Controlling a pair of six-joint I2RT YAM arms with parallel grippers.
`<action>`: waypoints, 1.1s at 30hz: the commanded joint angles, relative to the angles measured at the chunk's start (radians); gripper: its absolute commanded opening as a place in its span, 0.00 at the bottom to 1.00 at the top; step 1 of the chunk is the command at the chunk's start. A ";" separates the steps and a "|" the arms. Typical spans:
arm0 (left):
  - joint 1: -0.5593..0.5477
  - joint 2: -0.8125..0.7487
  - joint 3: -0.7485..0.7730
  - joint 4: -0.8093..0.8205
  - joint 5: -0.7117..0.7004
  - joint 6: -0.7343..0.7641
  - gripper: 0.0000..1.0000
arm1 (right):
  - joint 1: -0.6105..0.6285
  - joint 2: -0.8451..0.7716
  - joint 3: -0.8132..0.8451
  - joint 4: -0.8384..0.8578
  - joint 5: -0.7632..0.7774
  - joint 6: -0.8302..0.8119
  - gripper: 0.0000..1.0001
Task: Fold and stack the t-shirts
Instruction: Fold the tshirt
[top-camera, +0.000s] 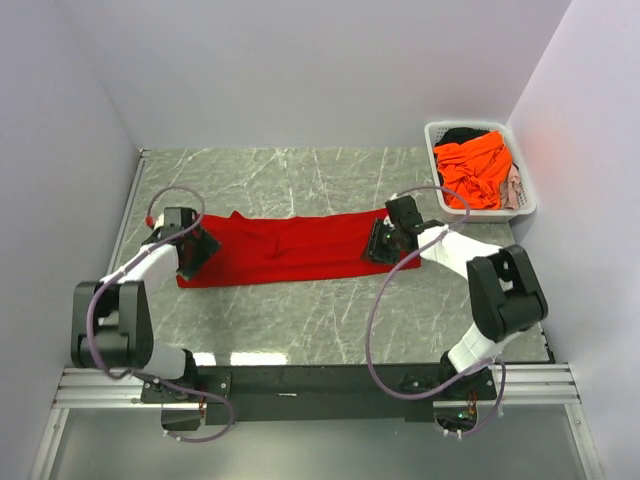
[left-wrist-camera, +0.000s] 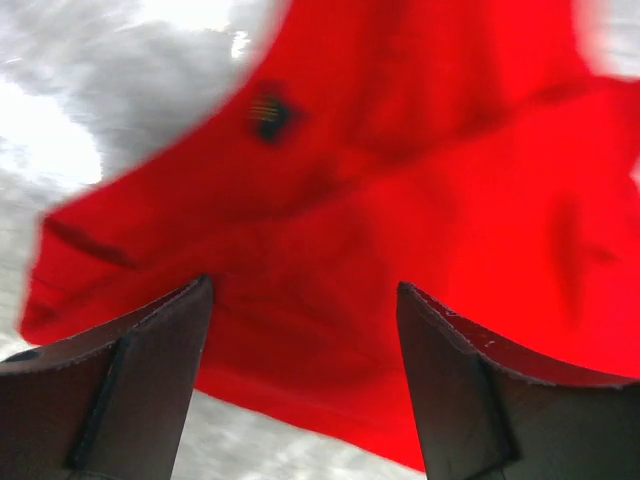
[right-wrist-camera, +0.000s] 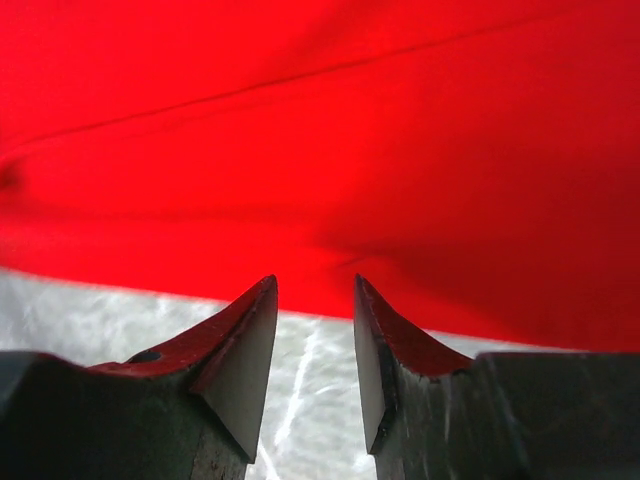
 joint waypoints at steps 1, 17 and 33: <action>0.074 0.069 -0.016 0.036 0.063 -0.015 0.79 | -0.036 0.054 0.043 -0.018 0.031 0.038 0.43; 0.142 0.491 0.467 -0.083 0.068 0.029 0.86 | 0.106 0.067 -0.005 -0.222 -0.002 -0.029 0.46; 0.006 0.355 0.694 -0.172 -0.146 0.209 0.95 | 0.400 -0.015 0.230 -0.389 0.189 -0.270 0.42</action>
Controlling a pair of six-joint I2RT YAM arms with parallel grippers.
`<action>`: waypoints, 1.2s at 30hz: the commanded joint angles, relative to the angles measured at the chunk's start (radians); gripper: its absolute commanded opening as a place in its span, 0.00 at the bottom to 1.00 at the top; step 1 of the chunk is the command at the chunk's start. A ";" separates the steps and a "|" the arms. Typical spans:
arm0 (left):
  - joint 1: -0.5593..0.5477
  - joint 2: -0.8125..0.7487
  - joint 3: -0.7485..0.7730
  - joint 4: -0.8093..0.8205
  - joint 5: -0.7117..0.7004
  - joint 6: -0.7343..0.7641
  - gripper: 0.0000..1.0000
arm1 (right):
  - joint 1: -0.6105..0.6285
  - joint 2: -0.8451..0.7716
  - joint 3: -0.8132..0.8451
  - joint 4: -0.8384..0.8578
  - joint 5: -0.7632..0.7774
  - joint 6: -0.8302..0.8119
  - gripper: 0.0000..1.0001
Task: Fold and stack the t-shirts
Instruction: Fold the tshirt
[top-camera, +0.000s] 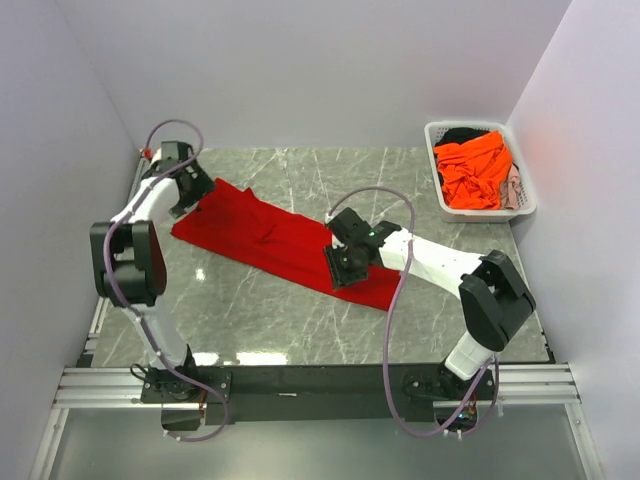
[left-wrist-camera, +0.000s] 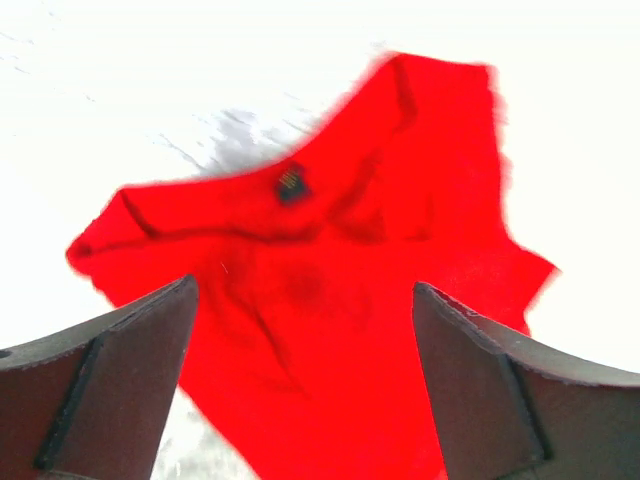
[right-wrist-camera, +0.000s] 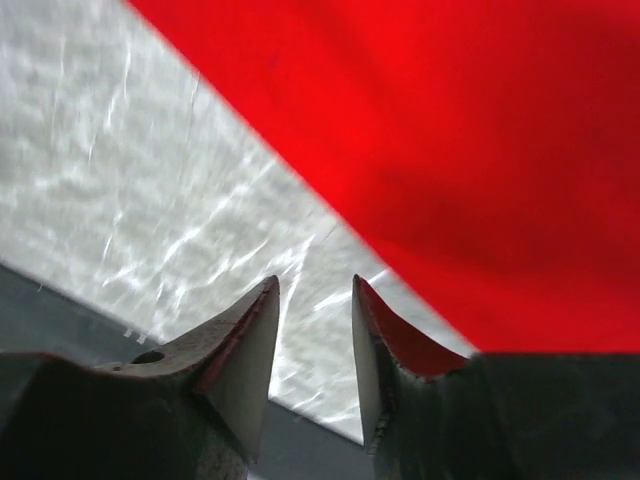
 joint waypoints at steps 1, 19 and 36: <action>-0.117 -0.156 -0.007 -0.027 -0.128 0.064 0.93 | 0.004 -0.030 0.044 -0.017 0.134 -0.089 0.42; -0.437 -0.405 -0.465 0.040 -0.040 -0.137 0.81 | -0.054 0.152 0.205 0.138 0.056 -0.255 0.38; -0.435 -0.075 -0.138 -0.023 -0.152 -0.066 0.77 | -0.045 0.158 0.050 0.066 0.191 -0.186 0.38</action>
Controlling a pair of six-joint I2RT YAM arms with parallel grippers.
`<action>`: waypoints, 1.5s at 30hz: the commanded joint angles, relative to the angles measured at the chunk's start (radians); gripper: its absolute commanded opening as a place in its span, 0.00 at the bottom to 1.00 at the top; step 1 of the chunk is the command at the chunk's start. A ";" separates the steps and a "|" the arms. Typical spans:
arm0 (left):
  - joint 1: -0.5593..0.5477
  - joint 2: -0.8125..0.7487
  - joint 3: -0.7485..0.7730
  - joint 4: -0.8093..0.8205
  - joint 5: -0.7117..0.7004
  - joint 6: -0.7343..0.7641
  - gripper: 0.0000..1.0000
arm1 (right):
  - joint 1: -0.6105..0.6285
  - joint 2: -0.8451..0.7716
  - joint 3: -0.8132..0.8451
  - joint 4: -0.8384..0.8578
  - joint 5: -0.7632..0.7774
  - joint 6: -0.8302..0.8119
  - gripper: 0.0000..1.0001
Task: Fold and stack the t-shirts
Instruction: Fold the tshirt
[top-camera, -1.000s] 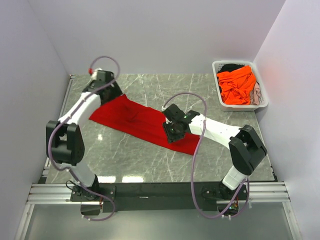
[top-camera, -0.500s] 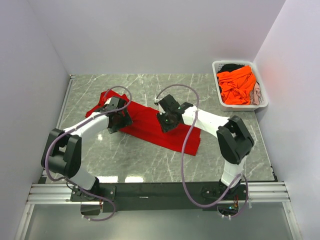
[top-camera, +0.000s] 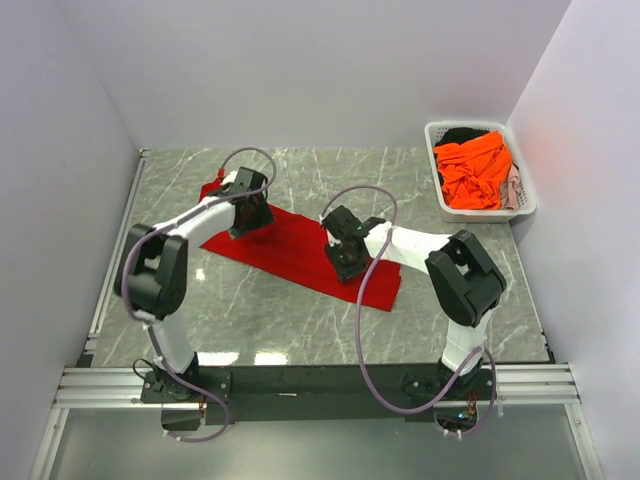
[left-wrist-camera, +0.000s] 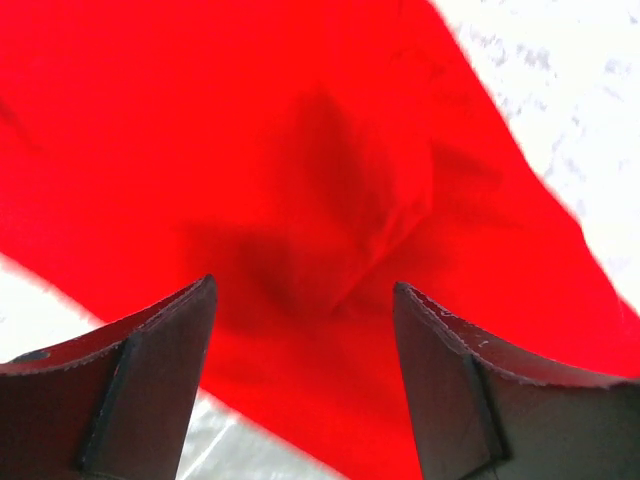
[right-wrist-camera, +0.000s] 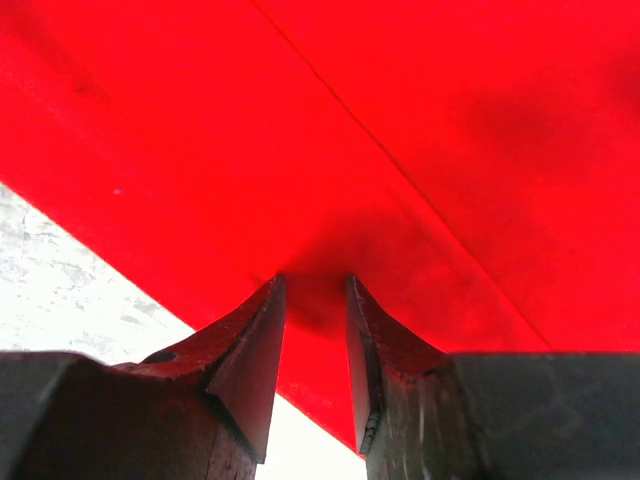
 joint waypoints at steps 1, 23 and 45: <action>0.001 0.081 0.088 -0.029 -0.028 0.030 0.77 | 0.015 -0.040 -0.026 -0.018 0.072 0.047 0.38; -0.073 0.526 0.600 -0.017 0.135 0.522 0.95 | 0.487 0.310 0.446 -0.193 -0.261 0.052 0.40; 0.068 0.244 0.664 0.031 0.158 0.242 0.97 | 0.139 -0.250 0.028 0.057 -0.188 0.237 0.41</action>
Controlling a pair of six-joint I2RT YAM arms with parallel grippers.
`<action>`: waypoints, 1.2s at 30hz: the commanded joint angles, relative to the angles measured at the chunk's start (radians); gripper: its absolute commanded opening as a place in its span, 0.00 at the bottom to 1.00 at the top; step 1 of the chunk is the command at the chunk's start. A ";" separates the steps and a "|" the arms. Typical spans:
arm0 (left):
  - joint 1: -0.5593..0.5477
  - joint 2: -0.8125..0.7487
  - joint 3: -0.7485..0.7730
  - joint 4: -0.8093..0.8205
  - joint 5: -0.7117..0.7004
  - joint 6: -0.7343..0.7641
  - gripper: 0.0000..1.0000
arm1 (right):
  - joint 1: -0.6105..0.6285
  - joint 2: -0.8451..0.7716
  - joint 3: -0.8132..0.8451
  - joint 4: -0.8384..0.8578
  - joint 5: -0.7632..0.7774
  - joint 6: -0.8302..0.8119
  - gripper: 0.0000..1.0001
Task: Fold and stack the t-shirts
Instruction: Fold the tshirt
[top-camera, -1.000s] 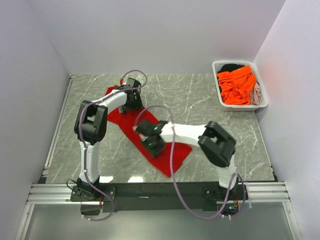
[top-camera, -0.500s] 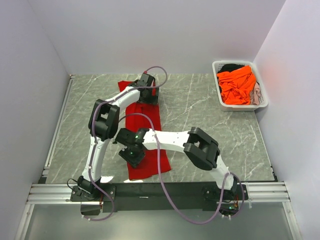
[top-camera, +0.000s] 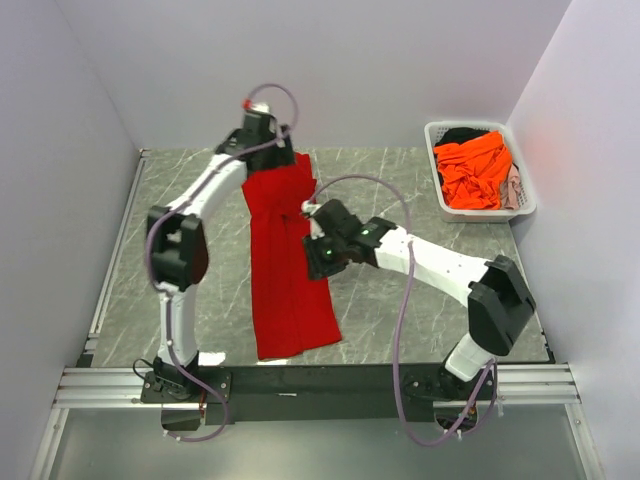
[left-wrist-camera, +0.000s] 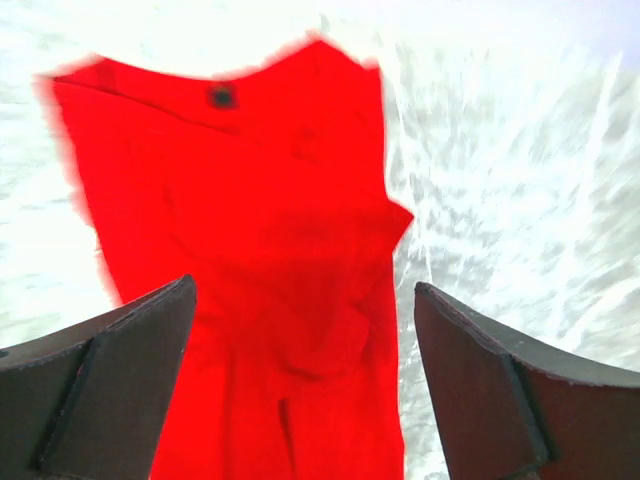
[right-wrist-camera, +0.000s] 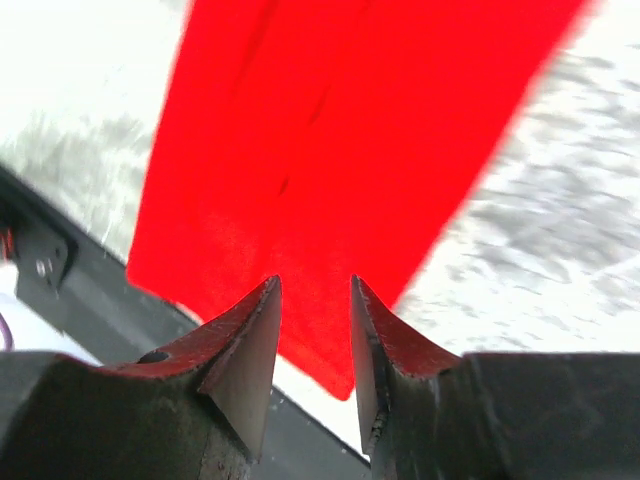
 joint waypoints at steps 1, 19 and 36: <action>0.079 -0.145 -0.090 0.029 0.026 -0.109 0.95 | -0.061 -0.040 -0.066 0.099 -0.047 0.069 0.41; 0.143 0.054 -0.132 0.119 0.097 -0.031 0.51 | -0.035 0.151 -0.129 0.053 -0.146 0.061 0.32; 0.174 0.271 0.040 0.012 -0.001 0.171 0.53 | -0.029 0.224 -0.256 -0.090 -0.196 0.023 0.32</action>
